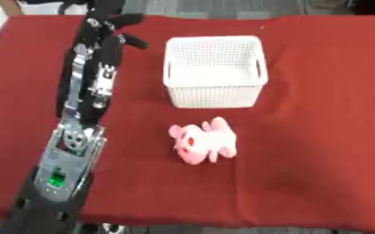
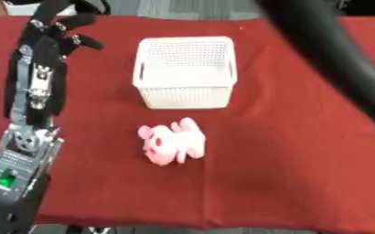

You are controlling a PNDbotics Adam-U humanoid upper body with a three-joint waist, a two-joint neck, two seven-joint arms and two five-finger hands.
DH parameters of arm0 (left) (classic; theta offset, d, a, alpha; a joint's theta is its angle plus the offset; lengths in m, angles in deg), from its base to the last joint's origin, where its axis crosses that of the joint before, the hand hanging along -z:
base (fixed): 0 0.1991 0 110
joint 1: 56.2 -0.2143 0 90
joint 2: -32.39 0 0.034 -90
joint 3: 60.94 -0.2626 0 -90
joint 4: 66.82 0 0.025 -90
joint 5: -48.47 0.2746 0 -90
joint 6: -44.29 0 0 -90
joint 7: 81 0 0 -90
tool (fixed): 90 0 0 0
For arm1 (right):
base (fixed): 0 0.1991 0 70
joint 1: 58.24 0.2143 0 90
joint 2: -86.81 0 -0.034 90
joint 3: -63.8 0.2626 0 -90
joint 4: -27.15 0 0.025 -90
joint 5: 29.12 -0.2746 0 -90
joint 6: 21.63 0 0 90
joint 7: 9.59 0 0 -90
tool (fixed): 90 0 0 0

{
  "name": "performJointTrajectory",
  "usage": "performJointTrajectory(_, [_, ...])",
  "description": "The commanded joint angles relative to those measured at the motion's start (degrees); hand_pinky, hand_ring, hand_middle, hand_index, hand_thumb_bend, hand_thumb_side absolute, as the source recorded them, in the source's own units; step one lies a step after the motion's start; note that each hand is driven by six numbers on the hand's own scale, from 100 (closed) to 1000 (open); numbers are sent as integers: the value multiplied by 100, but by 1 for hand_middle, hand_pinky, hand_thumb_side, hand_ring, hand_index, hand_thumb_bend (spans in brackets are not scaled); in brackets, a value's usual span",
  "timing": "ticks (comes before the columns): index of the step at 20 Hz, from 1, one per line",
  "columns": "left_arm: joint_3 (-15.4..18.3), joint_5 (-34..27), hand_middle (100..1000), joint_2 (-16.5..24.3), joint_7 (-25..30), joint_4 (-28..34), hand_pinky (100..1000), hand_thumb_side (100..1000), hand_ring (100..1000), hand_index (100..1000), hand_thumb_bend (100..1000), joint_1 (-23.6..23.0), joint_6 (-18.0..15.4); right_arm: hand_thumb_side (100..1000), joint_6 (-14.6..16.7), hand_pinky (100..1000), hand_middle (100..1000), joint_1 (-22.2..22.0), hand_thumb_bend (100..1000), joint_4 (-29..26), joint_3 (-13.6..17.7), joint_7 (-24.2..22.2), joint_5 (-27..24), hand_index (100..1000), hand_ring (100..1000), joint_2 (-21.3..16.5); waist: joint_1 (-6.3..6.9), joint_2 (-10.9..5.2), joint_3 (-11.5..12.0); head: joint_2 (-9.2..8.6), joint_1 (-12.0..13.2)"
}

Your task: Pick up objects on the table and place them in the box.

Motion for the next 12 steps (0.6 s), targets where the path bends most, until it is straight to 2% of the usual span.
performJointTrajectory(1, [11,77,904,48,-10,110,500,867,745,893,100,14,17,713,-14,634,821,18,100,-108,23,-12,-15,854,800,-25,-6,-67,-6,-2,-4])
performJointTrajectory(6, [10,128,879,51,30,110,461,894,671,866,100,22,12,713,-11,634,821,22,100,-108,18,-24,-19,851,800,-25,-9,-61,-10,-2,-2])
performJointTrajectory(10, [18,202,859,57,75,110,448,847,650,859,100,23,50,712,-4,634,821,24,100,-108,20,-28,-21,849,800,-29,-6,-57,-27,-2,-9])
performJointTrajectory(11, [17,245,839,69,105,110,436,685,649,823,121,23,82,712,-3,634,821,25,100,-108,22,-28,-20,849,800,-32,-3,-50,-30,-2,-19])
performJointTrajectory(12, [17,315,830,86,156,110,425,648,648,815,143,23,141,712,0,633,821,27,100,-108,25,-28,-16,848,800,-37,3,-39,-37,-2,-40])
